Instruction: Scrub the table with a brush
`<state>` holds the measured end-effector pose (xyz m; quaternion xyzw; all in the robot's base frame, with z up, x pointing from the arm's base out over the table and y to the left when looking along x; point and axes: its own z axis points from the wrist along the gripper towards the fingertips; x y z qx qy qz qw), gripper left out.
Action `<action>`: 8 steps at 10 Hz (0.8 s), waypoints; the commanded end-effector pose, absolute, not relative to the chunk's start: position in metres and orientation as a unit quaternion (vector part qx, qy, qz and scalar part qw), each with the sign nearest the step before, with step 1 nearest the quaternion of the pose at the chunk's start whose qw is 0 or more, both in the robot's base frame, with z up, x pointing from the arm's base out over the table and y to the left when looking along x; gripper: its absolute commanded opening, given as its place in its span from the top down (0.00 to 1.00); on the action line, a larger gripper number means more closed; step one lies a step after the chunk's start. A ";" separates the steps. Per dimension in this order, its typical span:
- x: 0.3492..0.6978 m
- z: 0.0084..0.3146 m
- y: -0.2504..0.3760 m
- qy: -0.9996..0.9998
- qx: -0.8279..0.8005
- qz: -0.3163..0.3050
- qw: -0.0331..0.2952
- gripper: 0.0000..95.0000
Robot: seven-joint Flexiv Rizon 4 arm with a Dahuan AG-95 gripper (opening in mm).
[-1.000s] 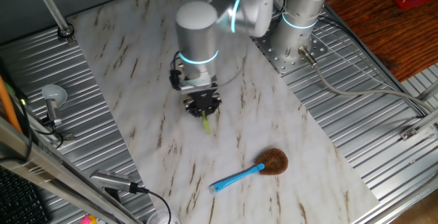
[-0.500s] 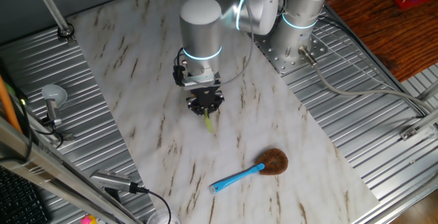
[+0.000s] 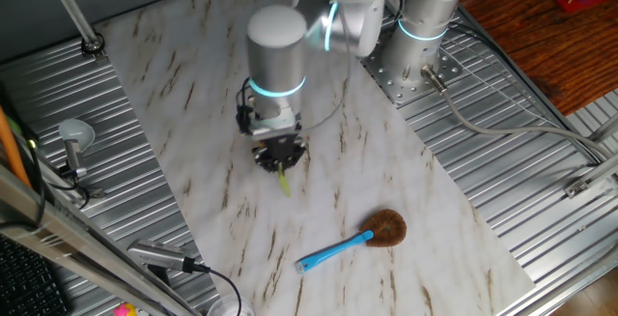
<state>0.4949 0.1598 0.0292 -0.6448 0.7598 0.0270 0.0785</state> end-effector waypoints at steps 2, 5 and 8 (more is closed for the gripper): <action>0.495 0.031 0.160 0.767 -0.638 0.031 0.067 1.00; 0.488 0.029 0.157 0.767 -0.638 0.040 0.054 0.40; 0.482 0.031 0.153 0.767 -0.640 0.027 0.039 0.40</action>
